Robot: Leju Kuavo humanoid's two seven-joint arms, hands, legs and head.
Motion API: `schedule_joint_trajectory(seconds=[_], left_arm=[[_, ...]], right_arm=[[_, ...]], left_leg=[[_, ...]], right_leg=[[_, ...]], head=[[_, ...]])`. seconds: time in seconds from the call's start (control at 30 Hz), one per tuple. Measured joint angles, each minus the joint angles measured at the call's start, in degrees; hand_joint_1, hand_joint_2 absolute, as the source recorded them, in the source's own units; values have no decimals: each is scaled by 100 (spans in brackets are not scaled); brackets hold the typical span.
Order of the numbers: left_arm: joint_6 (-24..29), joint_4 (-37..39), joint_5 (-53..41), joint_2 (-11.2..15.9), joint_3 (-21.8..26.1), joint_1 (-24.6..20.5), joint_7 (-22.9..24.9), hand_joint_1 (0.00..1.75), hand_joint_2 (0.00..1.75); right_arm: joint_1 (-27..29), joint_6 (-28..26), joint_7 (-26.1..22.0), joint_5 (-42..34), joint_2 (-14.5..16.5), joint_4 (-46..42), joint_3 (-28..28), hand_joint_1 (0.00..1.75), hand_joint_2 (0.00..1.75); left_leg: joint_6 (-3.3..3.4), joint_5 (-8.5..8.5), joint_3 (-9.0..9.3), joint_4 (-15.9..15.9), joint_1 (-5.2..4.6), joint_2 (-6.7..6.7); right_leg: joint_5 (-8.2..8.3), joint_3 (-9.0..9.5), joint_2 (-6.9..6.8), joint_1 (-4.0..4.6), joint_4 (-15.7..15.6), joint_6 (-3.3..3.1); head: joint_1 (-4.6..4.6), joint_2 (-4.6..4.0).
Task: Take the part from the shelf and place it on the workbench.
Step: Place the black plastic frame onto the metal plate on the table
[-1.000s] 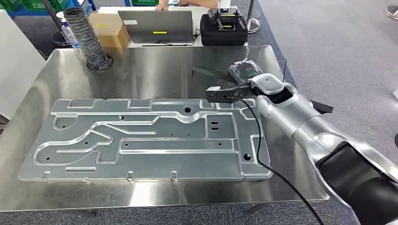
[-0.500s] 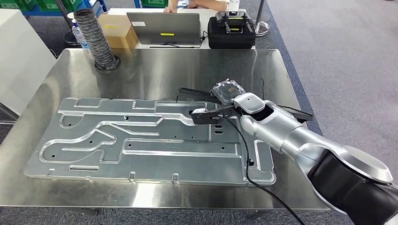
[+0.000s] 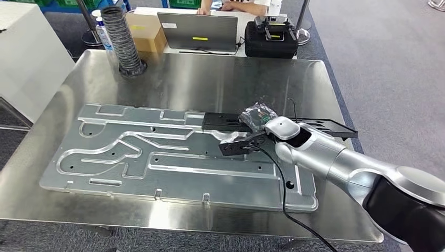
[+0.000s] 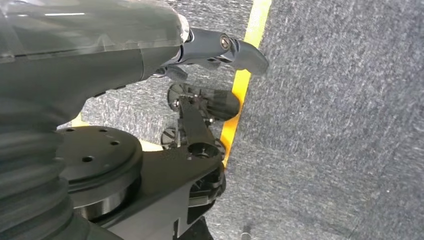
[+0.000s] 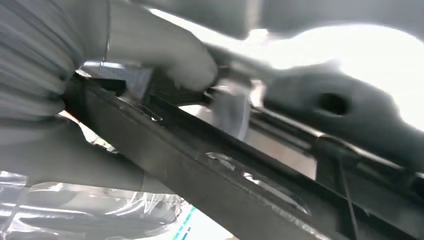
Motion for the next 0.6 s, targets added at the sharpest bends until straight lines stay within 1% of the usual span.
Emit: schedule_joint_trajectory(seconds=[0.03, 0.07, 0.1, 0.13, 0.17, 0.2, 0.23, 0.27, 0.3, 0.33, 0.37, 0.4, 0.43, 0.47, 0.53, 0.57, 0.6], left_arm=[[-9, -1, -5, -4, 1, -4, -2, 0, 175], [-13, -1, -14, -8, 2, -14, -1, 0, 131], [-16, -2, -27, -13, 2, -32, -1, 0, 87], [-16, -2, -41, -18, 2, -52, 1, 0, 44], [-14, -2, -59, -26, 1, -71, 5, 0, 0], [-10, -2, -80, -34, 1, -85, 13, 0, 0], [-5, -2, -102, -41, -1, -92, 31, 0, 0], [2, -2, -123, -50, -3, -99, 60, 0, 0], [9, -2, -148, -56, -7, -107, 96, 0, 0], [19, -2, -170, -66, -13, -119, 138, 0, 0], [32, -2, -195, -80, -19, -131, 181, 0, 0], [44, -2, -218, -91, -25, -144, 220, 0, 0], [55, -2, -237, -102, -31, -157, 259, 0, 0], [61, -2, -260, -113, -38, -164, 299, 0, 0], [64, -2, -300, -122, -54, -177, 368, 0, 0], [63, -2, -319, -125, -60, -187, 392, 0, 0], [62, -2, -329, -127, -63, -203, 406, 0, 0]], right_arm=[[9, -3, 14, -34, -12, -28, 36, 0, 0], [17, -8, 18, -63, -12, -43, 64, 0, 0], [27, -18, 12, -91, -12, -48, 90, 0, 0], [41, -27, -1, -112, -11, -48, 111, 0, 0], [61, -44, -24, -135, -6, -43, 133, 0, 0], [87, -63, -51, -155, 2, -29, 151, 0, 0], [112, -85, -76, -173, 14, -5, 165, 0, 0], [130, -114, -102, -191, 32, 34, 175, 0, 0], [137, -147, -126, -209, 50, 79, 174, 0, 0], [136, -190, -154, -233, 69, 127, 166, 0, 0], [127, -249, -186, -267, 86, 173, 152, 0, 0], [112, -313, -226, -310, 104, 212, 133, 0, 0], [99, -388, -277, -369, 120, 248, 108, 0, 0], [90, -473, -345, -450, 133, 287, 76, 0, 0], [85, -697, -566, -708, 147, 391, -45, 0, 0], [85, -869, -737, -884, 147, 449, -145, 0, 0], [81, -1070, -969, -1075, 138, 511, -272, 0, 0]], left_leg=[[46, 13, 20, -16, -3, -13], [88, 28, 40, -31, 2, -23], [119, 41, 58, -46, 12, -34], [137, 45, 59, -50, 13, -46], [151, 46, 59, -50, 10, -51], [158, 43, 61, -50, 3, -62], [164, 41, 67, -50, -6, -75], [166, 39, 75, -49, -16, -89], [167, 37, 89, -48, -25, -101], [166, 33, 105, -47, -34, -110], [159, 29, 110, -51, -51, -110], [146, 28, 101, -53, -63, -104], [125, 34, 83, -57, -73, -95], [101, 43, 62, -64, -80, -80], [43, 45, 54, -63, -85, -58], [6, -8, 38, -6, -87, -30], [-37, -128, -28, 155, -89, 7]], right_leg=[[-32, -10, 17, -24, 22, 24], [-115, -54, 76, -46, 123, 41], [-253, -151, 165, -62, 348, 46], [-428, -290, 270, -76, 684, 43], [-607, -471, 354, -78, 1102, 40], [-723, -634, 397, -78, 1466, 39], [-741, -727, 415, -76, 1665, 31], [-646, -721, 419, -73, 1642, 12], [-455, -603, 413, -67, 1379, -18], [-232, -412, 374, -51, 957, -60], [-74, -218, 296, -18, 569, -97], [8, -65, 222, 16, 248, -125], [21, 16, 155, 49, 65, -139], [-9, 37, 129, 71, 17, -140], [8, 40, 151, 48, -59, -154], [28, 53, 144, 30, -90, -174], [46, 65, 125, 12, -121, -197]], head=[[1, 0], [0, 0], [0, 0], [1, 0], [1, 0], [1, 0], [2, 0], [2, 0], [1, 0], [2, 0], [2, 0], [1, 0], [1, 0], [0, 0], [-1, 0], [0, 0], [0, 0]])
